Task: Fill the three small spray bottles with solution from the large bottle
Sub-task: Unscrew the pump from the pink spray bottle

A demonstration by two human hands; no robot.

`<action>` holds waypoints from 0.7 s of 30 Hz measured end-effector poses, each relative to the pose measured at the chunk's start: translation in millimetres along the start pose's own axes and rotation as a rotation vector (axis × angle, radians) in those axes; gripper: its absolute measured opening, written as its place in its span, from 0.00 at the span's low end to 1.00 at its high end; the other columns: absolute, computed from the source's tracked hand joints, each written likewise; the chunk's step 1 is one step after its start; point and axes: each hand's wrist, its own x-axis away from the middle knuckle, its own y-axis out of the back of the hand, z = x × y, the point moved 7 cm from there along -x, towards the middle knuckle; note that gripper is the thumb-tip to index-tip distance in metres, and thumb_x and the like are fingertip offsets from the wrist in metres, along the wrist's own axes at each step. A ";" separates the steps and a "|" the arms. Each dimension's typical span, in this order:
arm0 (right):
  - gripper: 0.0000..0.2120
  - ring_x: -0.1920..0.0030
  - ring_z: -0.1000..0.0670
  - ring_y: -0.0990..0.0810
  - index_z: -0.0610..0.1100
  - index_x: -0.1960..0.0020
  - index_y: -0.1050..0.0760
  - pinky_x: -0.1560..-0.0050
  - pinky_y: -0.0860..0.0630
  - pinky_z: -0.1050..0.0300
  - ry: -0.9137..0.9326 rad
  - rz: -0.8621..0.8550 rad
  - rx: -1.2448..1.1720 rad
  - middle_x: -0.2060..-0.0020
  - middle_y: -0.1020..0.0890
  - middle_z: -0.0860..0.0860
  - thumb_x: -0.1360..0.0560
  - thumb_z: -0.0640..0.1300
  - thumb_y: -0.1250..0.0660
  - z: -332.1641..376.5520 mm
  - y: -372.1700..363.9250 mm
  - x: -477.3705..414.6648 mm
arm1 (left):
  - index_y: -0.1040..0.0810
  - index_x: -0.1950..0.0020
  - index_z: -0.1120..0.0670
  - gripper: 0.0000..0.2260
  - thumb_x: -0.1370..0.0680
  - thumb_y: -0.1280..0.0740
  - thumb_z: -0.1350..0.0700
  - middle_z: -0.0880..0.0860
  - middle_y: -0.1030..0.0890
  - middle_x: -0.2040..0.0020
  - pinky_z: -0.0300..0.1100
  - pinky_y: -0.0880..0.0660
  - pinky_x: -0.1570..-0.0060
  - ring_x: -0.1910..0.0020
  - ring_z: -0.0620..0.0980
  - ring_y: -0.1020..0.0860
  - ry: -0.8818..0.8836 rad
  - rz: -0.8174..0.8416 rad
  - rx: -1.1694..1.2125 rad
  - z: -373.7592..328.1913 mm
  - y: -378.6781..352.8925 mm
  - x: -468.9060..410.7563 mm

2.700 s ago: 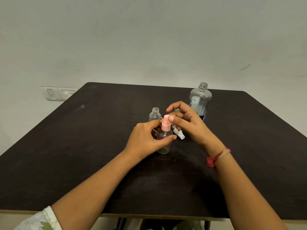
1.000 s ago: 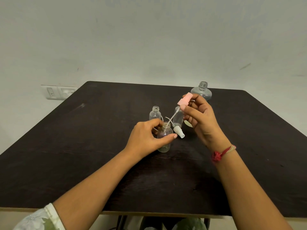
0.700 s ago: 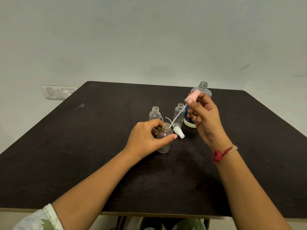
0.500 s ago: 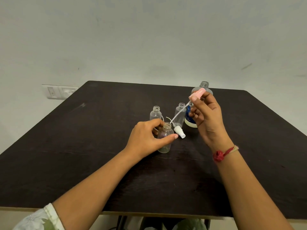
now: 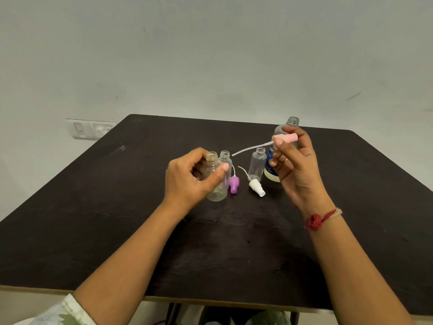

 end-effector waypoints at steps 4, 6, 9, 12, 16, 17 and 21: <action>0.12 0.59 0.54 0.23 0.46 0.51 0.25 0.61 0.23 0.64 0.019 0.094 0.077 0.59 0.22 0.53 0.31 0.33 0.32 -4.6 -13.9 4.7 | 0.28 0.67 0.54 0.23 0.26 0.41 0.36 0.46 0.31 0.74 0.37 0.38 0.73 0.75 0.44 0.33 0.121 -0.147 -0.064 20.1 21.1 -6.6; 0.11 0.58 0.55 0.22 0.43 0.51 0.25 0.56 0.21 0.62 0.045 0.173 0.123 0.60 0.21 0.56 0.29 0.30 0.33 -8.6 -23.3 8.1 | 0.31 0.68 0.51 0.22 0.25 0.43 0.35 0.47 0.32 0.74 0.34 0.39 0.74 0.74 0.44 0.32 0.193 -0.189 -0.108 29.0 28.6 -7.0; 0.13 0.57 0.54 0.20 0.42 0.50 0.25 0.53 0.21 0.60 0.091 0.311 0.221 0.57 0.20 0.56 0.30 0.29 0.31 -14.9 -37.8 13.4 | 0.28 0.64 0.52 0.23 0.26 0.43 0.33 0.46 0.28 0.71 0.36 0.36 0.72 0.72 0.42 0.28 0.301 -0.209 -0.204 40.6 32.9 -6.3; 0.11 0.58 0.50 0.18 0.44 0.51 0.25 0.55 0.20 0.58 0.194 0.345 0.504 0.53 0.20 0.50 0.31 0.34 0.31 -24.4 -47.3 19.3 | 0.26 0.59 0.51 0.18 0.24 0.38 0.36 0.44 0.25 0.67 0.41 0.32 0.68 0.67 0.42 0.26 0.385 -0.211 -0.256 51.2 35.9 -6.8; 0.09 0.56 0.55 0.22 0.45 0.51 0.24 0.57 0.22 0.61 0.496 0.422 1.016 0.53 0.26 0.53 0.29 0.37 0.29 -35.9 -65.3 34.9 | 0.24 0.57 0.51 0.17 0.24 0.36 0.38 0.43 0.24 0.64 0.43 0.27 0.63 0.61 0.46 0.23 0.467 -0.203 -0.264 63.3 36.6 -4.9; 0.08 0.56 0.55 0.23 0.45 0.52 0.24 0.58 0.22 0.60 0.508 0.435 1.062 0.54 0.26 0.53 0.29 0.38 0.29 -39.4 -68.0 38.0 | 0.24 0.57 0.52 0.17 0.24 0.36 0.38 0.44 0.24 0.63 0.43 0.26 0.62 0.61 0.46 0.23 0.476 -0.199 -0.262 64.9 35.8 -4.0; 0.07 0.64 0.51 0.26 0.45 0.59 0.29 0.66 0.26 0.51 0.574 0.412 1.265 0.61 0.27 0.53 0.27 0.42 0.31 -51.2 -75.0 45.4 | 0.24 0.57 0.51 0.16 0.24 0.37 0.38 0.44 0.24 0.63 0.44 0.25 0.61 0.62 0.44 0.24 0.516 -0.157 -0.258 69.5 29.8 -1.9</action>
